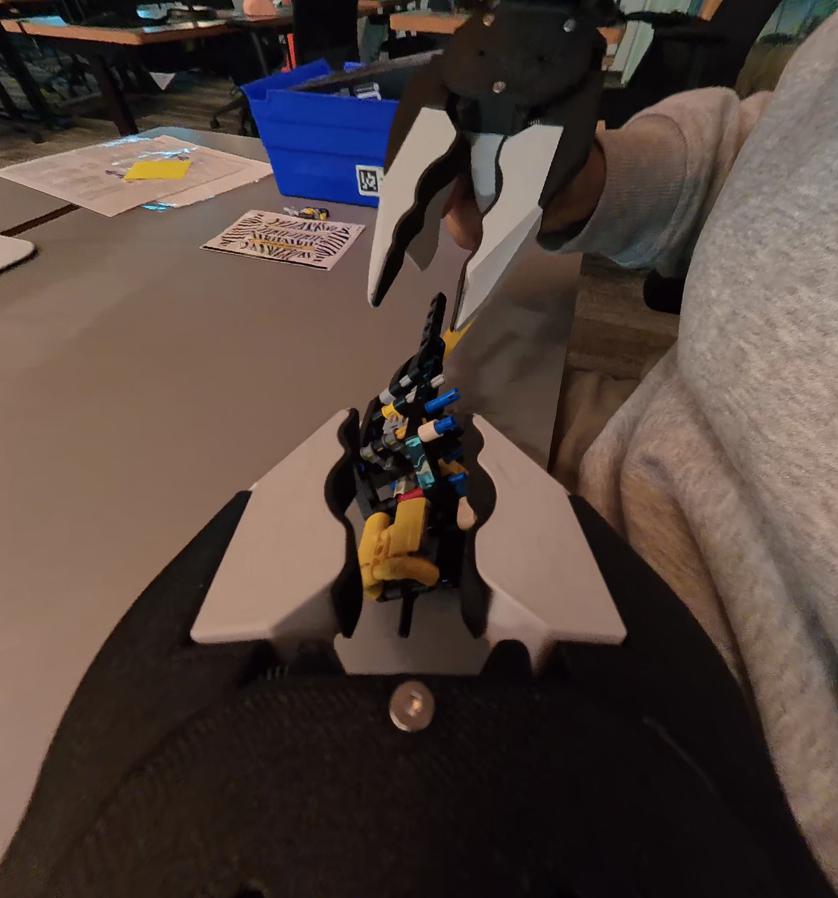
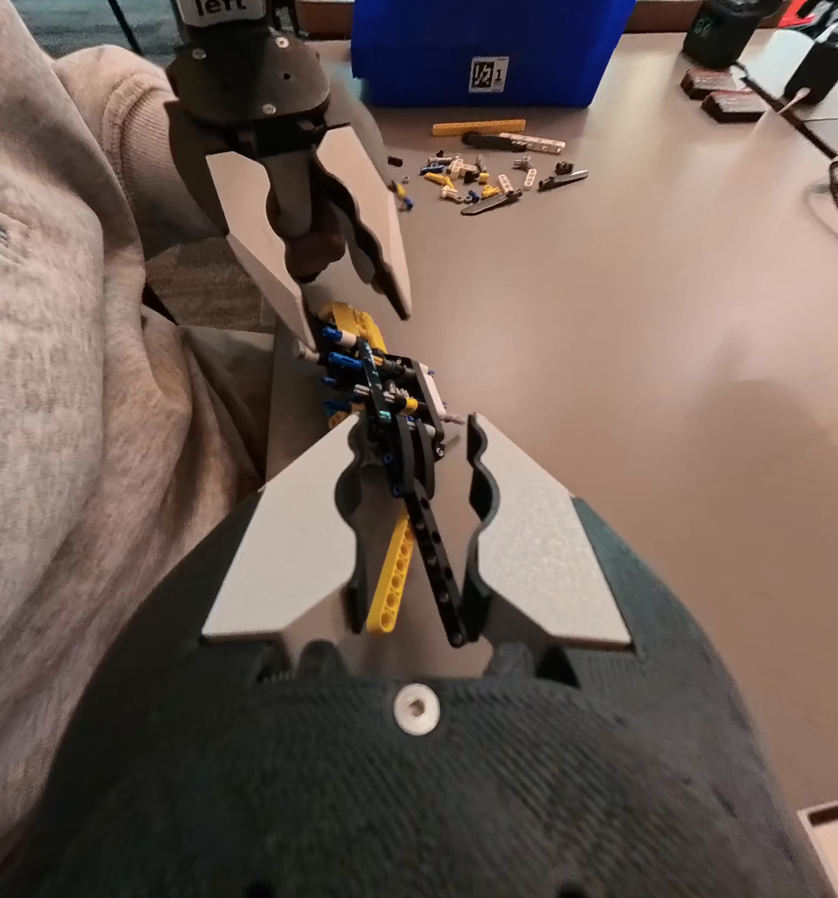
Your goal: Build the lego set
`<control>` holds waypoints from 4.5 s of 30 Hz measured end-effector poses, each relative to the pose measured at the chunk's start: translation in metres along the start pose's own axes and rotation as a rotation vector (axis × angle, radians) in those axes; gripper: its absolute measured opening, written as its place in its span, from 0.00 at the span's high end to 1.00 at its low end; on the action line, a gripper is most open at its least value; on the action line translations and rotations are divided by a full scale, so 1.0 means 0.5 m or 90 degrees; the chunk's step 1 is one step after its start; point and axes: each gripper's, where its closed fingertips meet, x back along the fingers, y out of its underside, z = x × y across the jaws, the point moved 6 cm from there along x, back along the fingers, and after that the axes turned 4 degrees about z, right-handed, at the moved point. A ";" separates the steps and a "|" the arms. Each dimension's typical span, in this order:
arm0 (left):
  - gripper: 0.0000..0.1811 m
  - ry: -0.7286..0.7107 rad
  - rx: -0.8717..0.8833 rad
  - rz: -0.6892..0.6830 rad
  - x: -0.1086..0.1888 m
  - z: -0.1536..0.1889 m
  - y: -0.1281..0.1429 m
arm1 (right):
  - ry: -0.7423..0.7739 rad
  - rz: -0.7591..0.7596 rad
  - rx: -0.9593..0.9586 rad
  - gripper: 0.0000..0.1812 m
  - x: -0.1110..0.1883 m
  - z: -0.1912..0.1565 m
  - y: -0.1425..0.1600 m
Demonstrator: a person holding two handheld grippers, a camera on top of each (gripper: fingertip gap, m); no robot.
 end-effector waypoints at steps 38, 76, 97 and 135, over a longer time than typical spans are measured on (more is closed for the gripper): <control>0.65 -0.065 0.202 0.050 0.039 -0.048 0.019 | 0.144 0.218 -0.133 0.55 0.046 -0.016 0.010; 0.59 0.144 0.521 -0.185 -0.064 -0.069 0.043 | -0.414 -0.113 -0.368 0.71 -0.099 0.058 0.048; 0.60 0.138 0.505 -0.166 -0.070 -0.073 0.045 | -0.430 -0.128 -0.361 0.73 -0.099 0.061 0.047; 0.63 0.185 0.420 -0.122 -0.025 -0.022 0.031 | -0.320 -0.103 -0.252 0.73 -0.064 0.017 0.038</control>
